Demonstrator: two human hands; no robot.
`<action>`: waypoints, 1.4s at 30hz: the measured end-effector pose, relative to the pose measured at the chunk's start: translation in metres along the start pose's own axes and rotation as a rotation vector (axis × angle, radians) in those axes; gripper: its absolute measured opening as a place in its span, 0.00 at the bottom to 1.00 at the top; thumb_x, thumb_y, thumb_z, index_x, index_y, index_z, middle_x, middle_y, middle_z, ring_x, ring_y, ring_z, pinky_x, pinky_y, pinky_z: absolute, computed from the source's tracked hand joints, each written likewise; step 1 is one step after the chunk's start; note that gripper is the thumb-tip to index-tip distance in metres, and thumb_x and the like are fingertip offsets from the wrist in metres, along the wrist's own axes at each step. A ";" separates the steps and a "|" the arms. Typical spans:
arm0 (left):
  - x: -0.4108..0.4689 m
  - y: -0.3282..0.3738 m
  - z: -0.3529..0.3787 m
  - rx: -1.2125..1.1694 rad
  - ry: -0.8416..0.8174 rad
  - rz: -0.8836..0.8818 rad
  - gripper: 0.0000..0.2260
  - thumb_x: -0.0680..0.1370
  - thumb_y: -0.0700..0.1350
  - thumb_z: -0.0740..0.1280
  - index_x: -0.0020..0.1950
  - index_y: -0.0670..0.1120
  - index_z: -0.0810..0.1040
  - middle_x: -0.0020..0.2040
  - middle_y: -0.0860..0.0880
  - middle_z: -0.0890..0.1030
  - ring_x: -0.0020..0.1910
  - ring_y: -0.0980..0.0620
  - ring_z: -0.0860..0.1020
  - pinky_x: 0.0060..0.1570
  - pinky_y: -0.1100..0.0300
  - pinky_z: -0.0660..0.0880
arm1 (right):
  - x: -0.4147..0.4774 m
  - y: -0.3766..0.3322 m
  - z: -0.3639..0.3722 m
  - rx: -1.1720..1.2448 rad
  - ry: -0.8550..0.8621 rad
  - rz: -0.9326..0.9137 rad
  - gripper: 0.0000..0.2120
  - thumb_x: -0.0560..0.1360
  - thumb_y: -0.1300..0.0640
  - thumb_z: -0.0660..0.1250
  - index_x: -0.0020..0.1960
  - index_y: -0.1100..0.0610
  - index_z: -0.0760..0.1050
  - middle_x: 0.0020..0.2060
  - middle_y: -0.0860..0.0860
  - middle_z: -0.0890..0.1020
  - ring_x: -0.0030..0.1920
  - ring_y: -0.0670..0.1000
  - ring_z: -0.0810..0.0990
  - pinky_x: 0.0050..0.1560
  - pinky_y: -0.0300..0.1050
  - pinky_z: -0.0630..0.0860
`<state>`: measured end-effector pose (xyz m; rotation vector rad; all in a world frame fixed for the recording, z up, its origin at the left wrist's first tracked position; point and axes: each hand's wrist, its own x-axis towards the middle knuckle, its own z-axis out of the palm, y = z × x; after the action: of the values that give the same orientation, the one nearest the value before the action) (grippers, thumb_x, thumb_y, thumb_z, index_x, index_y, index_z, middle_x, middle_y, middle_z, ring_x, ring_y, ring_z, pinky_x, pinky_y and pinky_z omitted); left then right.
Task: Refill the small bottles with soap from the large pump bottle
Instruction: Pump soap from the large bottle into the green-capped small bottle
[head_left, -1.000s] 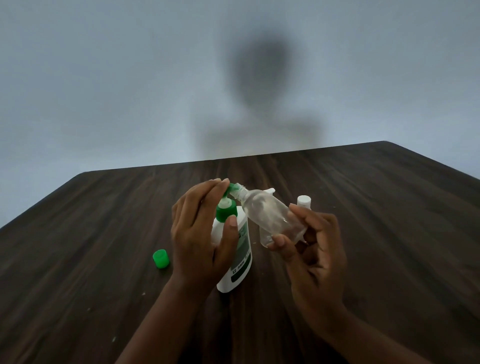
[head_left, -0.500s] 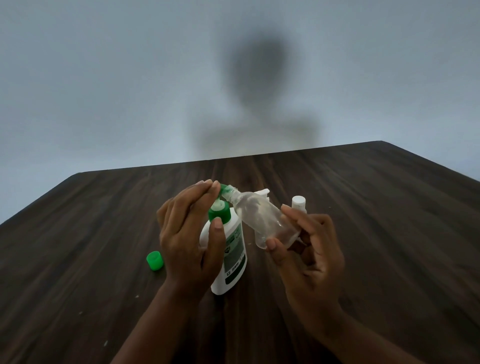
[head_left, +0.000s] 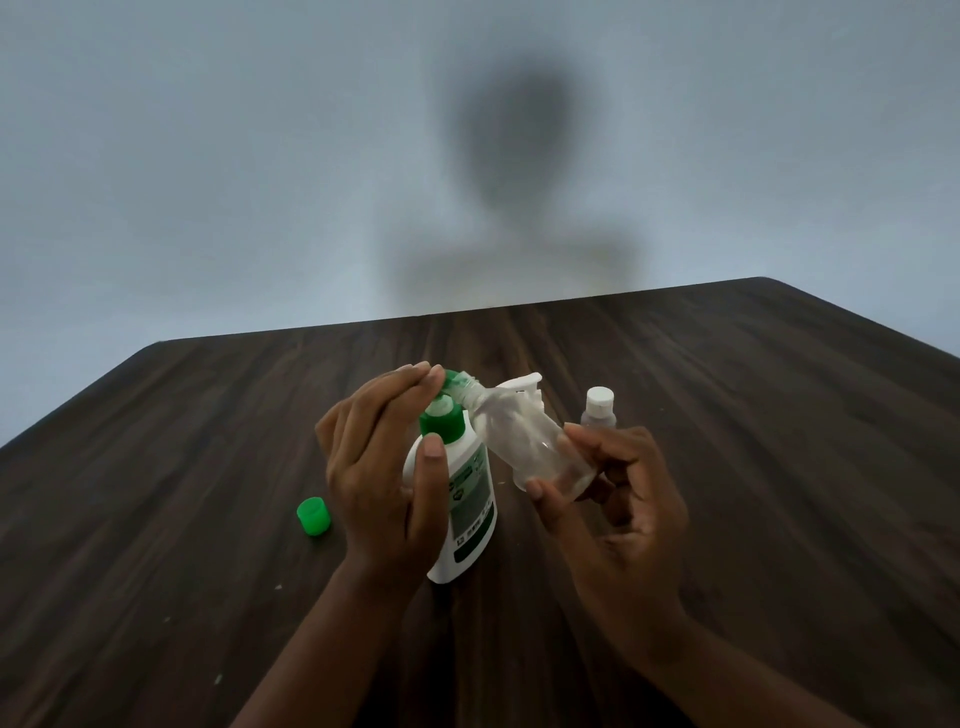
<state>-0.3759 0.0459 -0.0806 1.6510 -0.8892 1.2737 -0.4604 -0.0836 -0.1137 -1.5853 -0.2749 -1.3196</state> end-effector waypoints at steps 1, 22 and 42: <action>-0.002 -0.001 0.000 0.000 -0.009 0.000 0.16 0.76 0.44 0.55 0.57 0.40 0.78 0.56 0.47 0.78 0.57 0.55 0.75 0.57 0.59 0.67 | 0.000 0.000 0.000 -0.003 -0.003 -0.002 0.16 0.74 0.47 0.70 0.57 0.54 0.73 0.50 0.37 0.76 0.47 0.46 0.80 0.43 0.38 0.80; 0.003 -0.001 -0.002 -0.005 -0.018 0.016 0.17 0.76 0.44 0.54 0.56 0.40 0.79 0.55 0.46 0.79 0.55 0.53 0.76 0.53 0.53 0.69 | -0.001 0.001 -0.001 -0.037 -0.038 -0.045 0.17 0.73 0.51 0.71 0.58 0.56 0.73 0.47 0.46 0.75 0.44 0.41 0.79 0.41 0.28 0.75; 0.001 -0.003 -0.002 0.022 -0.038 0.064 0.17 0.75 0.44 0.57 0.59 0.38 0.77 0.58 0.45 0.78 0.58 0.50 0.76 0.59 0.57 0.68 | 0.001 -0.001 0.000 -0.112 -0.018 -0.040 0.19 0.74 0.49 0.70 0.61 0.56 0.73 0.48 0.49 0.76 0.44 0.42 0.77 0.39 0.26 0.73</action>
<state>-0.3737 0.0488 -0.0796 1.6808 -0.9603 1.3034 -0.4609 -0.0838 -0.1126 -1.6935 -0.2484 -1.3723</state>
